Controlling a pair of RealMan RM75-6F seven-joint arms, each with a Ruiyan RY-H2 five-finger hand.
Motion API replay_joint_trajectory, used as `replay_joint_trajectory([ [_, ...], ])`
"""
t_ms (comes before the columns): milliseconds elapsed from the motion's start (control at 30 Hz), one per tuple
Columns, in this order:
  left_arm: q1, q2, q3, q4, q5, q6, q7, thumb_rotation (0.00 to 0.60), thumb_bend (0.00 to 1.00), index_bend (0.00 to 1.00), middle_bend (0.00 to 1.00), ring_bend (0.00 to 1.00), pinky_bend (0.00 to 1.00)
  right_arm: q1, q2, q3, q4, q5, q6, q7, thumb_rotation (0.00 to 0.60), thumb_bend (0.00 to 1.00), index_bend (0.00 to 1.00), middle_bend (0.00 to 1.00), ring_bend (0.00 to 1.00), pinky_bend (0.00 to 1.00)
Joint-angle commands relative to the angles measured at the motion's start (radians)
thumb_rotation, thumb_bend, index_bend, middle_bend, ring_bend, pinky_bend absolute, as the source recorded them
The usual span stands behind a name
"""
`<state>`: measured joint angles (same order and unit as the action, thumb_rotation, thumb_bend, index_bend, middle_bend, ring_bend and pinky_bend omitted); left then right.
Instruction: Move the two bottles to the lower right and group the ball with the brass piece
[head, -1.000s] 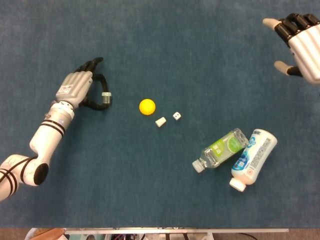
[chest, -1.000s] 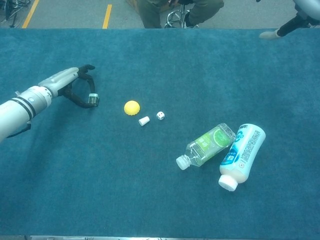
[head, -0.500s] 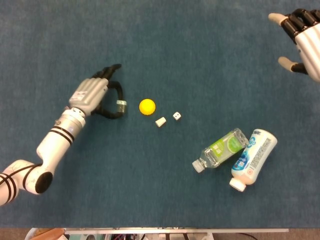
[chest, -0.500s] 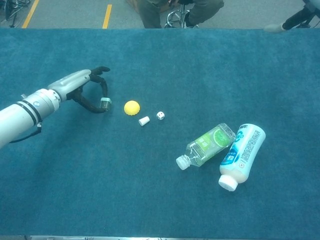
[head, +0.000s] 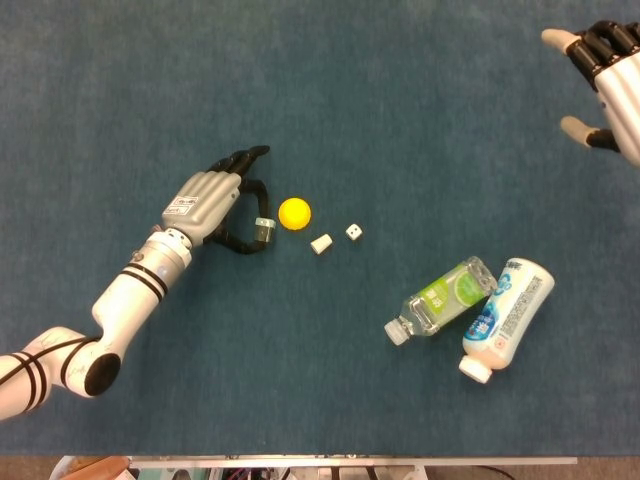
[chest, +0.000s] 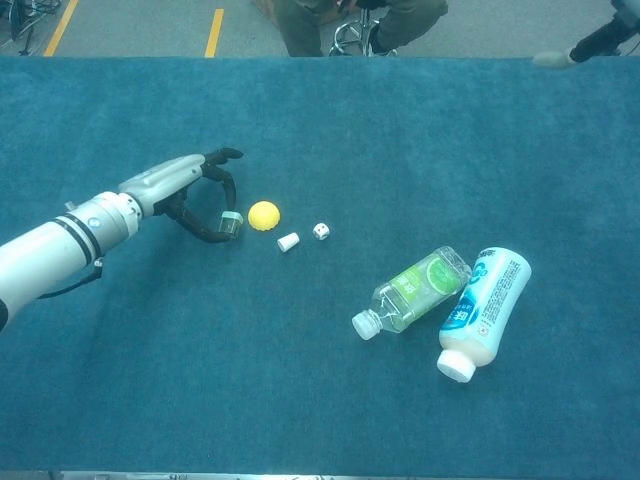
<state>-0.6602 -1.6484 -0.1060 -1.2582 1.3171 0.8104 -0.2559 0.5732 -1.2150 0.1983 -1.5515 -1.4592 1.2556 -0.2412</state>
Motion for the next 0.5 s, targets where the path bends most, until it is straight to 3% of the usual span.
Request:
replay_joint_trajectory([
  [33, -0.004, -0.007, -0.001, 0.013, -0.003, -0.005, -0.005, 0.600, 0.16, 0.56, 0.00, 0.00, 0.11, -0.001, 0.000, -0.001, 0.002, 0.000, 0.000, 0.001, 0.600, 0.00, 0.25, 0.43, 0.32, 0.40],
  [500, -0.024, -0.049, -0.008, 0.064, -0.001, -0.024, -0.034, 0.600, 0.16, 0.55, 0.00, 0.00, 0.11, -0.005, -0.005, -0.002, 0.012, 0.000, -0.001, 0.012, 0.600, 0.00, 0.25, 0.43, 0.32, 0.40],
])
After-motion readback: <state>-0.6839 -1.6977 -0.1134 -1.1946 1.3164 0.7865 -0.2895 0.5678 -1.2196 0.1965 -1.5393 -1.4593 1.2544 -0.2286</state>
